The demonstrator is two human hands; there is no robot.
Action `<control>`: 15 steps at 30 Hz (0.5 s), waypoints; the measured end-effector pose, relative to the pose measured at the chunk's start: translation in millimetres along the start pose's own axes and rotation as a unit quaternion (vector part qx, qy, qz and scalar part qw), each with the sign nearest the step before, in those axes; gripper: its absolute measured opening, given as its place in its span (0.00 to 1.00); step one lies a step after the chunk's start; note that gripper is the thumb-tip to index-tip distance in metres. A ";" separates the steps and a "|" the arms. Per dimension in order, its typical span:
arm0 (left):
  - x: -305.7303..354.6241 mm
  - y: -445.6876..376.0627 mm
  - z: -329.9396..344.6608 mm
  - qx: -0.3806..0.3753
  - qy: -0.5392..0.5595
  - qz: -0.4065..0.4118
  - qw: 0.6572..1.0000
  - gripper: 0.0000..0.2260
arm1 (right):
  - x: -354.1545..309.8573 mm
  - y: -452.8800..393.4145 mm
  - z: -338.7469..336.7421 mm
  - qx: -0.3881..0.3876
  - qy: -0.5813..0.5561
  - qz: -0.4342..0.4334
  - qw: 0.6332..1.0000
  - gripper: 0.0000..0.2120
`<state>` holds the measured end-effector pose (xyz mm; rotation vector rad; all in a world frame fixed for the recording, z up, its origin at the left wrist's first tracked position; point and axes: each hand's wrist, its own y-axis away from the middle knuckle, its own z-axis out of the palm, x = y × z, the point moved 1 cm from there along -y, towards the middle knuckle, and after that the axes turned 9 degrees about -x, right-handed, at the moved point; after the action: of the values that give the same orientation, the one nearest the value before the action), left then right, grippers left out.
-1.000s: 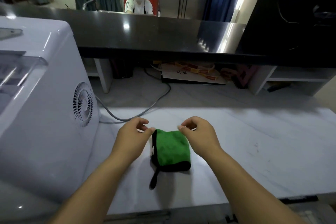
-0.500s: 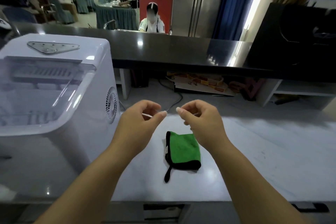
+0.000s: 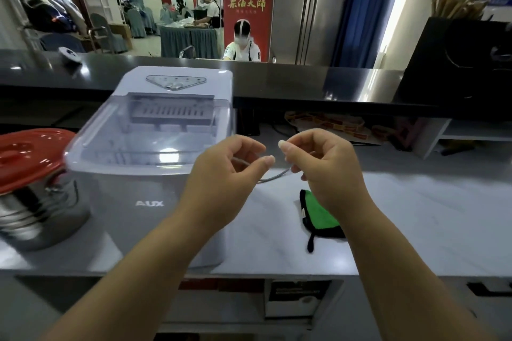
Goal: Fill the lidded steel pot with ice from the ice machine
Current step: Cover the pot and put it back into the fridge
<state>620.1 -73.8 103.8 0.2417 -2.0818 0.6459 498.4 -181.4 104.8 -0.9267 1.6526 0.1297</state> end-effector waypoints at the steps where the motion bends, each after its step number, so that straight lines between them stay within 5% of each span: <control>1: -1.2 6.0 -8.4 0.002 0.008 -0.002 1.000 0.04 | -6.3 3.0 7.0 0.001 -0.002 -0.006 1.000 0.04; 15: -28.9 72.0 -98.7 0.114 0.009 -0.069 0.991 0.04 | -53.6 19.6 86.7 -0.112 -0.021 -0.056 0.992 0.04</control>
<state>678.3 37.4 98.6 0.5030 -1.9533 0.7992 554.1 -94.6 116.4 -1.1764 1.5643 0.2617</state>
